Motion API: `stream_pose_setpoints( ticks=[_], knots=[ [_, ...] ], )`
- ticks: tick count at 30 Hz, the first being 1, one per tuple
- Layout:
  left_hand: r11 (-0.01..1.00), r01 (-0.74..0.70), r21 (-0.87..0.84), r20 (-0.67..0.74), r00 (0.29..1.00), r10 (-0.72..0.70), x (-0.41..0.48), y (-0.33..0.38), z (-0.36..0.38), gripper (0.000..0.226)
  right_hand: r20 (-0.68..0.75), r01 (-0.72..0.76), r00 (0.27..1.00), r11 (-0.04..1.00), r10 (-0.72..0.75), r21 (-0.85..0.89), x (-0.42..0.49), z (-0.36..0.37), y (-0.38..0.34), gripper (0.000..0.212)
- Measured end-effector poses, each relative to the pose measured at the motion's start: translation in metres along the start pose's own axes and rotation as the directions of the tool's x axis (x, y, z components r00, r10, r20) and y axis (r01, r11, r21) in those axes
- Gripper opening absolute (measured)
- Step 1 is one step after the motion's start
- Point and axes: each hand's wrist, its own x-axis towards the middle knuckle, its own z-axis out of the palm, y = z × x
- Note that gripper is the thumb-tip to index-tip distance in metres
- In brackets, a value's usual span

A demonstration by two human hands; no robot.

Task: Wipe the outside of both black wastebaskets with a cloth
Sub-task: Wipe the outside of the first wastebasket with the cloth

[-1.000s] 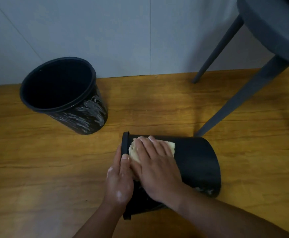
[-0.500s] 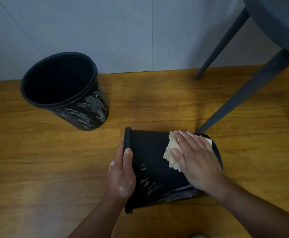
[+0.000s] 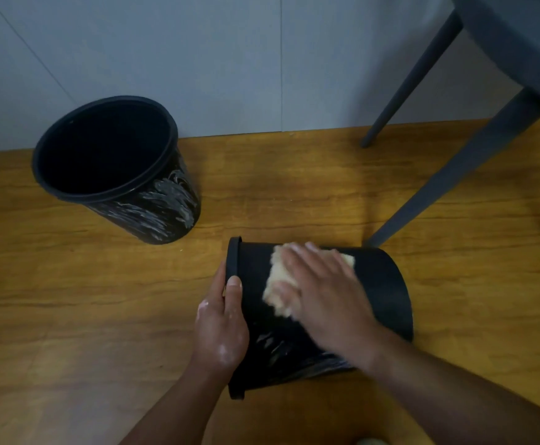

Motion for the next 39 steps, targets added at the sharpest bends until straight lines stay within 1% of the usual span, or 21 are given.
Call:
stream_pose_setpoints(
  ticks=[2, 4, 5, 7, 8, 10, 12, 14, 17, 20, 23, 27, 30, 33, 36, 39],
  knots=[
    [1.000, 0.025, -0.006, -0.009, 1.000, -0.025, 0.000, 0.002, 0.000, 0.041, 0.050, -0.122, 0.991, 0.992, 0.120, 0.025, 0.010, -0.006, 0.019, 0.077],
    [1.000, 0.019, 0.022, -0.017, 1.000, -0.018, 0.000, 0.004, 0.001, 0.041, 0.057, -0.165, 0.985, 0.985, 0.162, 0.047, 0.014, -0.007, 0.019, 0.083],
    [0.999, 0.011, 0.040, -0.014, 1.000, -0.010, -0.001, 0.004, 0.002, 0.041, 0.036, -0.156, 0.987, 0.987, 0.154, 0.043, 0.013, -0.007, 0.011, 0.081],
    [0.998, -0.007, 0.064, -0.005, 1.000, 0.007, -0.001, 0.005, 0.001, 0.040, -0.023, -0.060, 0.998, 0.998, 0.061, 0.030, 0.004, -0.004, -0.015, 0.072],
    [0.998, -0.010, 0.056, 0.000, 1.000, 0.010, 0.001, 0.004, 0.001, 0.041, -0.027, 0.009, 1.000, 1.000, -0.008, 0.027, -0.004, 0.000, -0.029, 0.070],
    [1.000, 0.002, 0.015, 0.011, 1.000, -0.003, 0.002, 0.003, 0.000, 0.040, -0.022, 0.138, 0.990, 0.990, -0.138, -0.004, -0.017, 0.008, -0.044, 0.070],
    [1.000, -0.003, 0.011, 0.012, 1.000, 0.002, 0.003, 0.004, -0.001, 0.038, -0.041, 0.192, 0.980, 0.981, -0.194, -0.037, -0.021, 0.010, -0.037, 0.073],
    [1.000, -0.013, 0.021, 0.018, 1.000, 0.013, 0.003, 0.006, -0.002, 0.033, -0.029, 0.164, 0.986, 0.985, -0.166, -0.047, -0.023, 0.011, -0.016, 0.072],
    [1.000, 0.015, -0.003, 0.023, 1.000, -0.015, 0.004, 0.009, -0.002, 0.037, -0.035, 0.006, 0.999, 0.999, -0.008, -0.048, -0.030, 0.006, 0.026, 0.071],
    [1.000, 0.007, -0.014, 0.037, 0.999, -0.006, 0.005, 0.011, -0.002, 0.041, -0.069, -0.128, 0.989, 0.992, 0.127, -0.007, -0.037, 0.004, 0.060, 0.070],
    [1.000, -0.008, -0.018, 0.053, 0.999, 0.009, -0.006, 0.008, -0.002, 0.044, -0.091, -0.188, 0.978, 0.982, 0.190, 0.034, -0.035, 0.004, 0.069, 0.071],
    [1.000, -0.004, 0.009, 0.039, 0.999, 0.004, -0.023, -0.007, -0.001, 0.054, -0.101, -0.212, 0.971, 0.976, 0.217, 0.053, -0.018, -0.003, 0.068, 0.074],
    [1.000, -0.014, 0.018, 0.031, 0.999, 0.013, -0.023, -0.011, 0.000, 0.058, -0.065, -0.237, 0.968, 0.969, 0.241, 0.071, -0.003, -0.007, 0.065, 0.082],
    [0.999, -0.024, 0.036, 0.015, 1.000, 0.023, -0.020, -0.008, 0.001, 0.057, -0.085, -0.244, 0.965, 0.968, 0.249, 0.066, 0.006, -0.007, 0.054, 0.084],
    [0.998, -0.039, 0.040, 0.005, 0.999, 0.039, -0.019, -0.002, 0.002, 0.058, -0.040, -0.187, 0.981, 0.982, 0.188, 0.040, 0.014, -0.007, 0.033, 0.080],
    [0.999, -0.044, 0.030, -0.006, 0.999, 0.045, -0.018, -0.002, 0.004, 0.057, -0.056, -0.078, 0.995, 0.996, 0.080, 0.035, 0.021, -0.006, 0.001, 0.070]
  ],
)
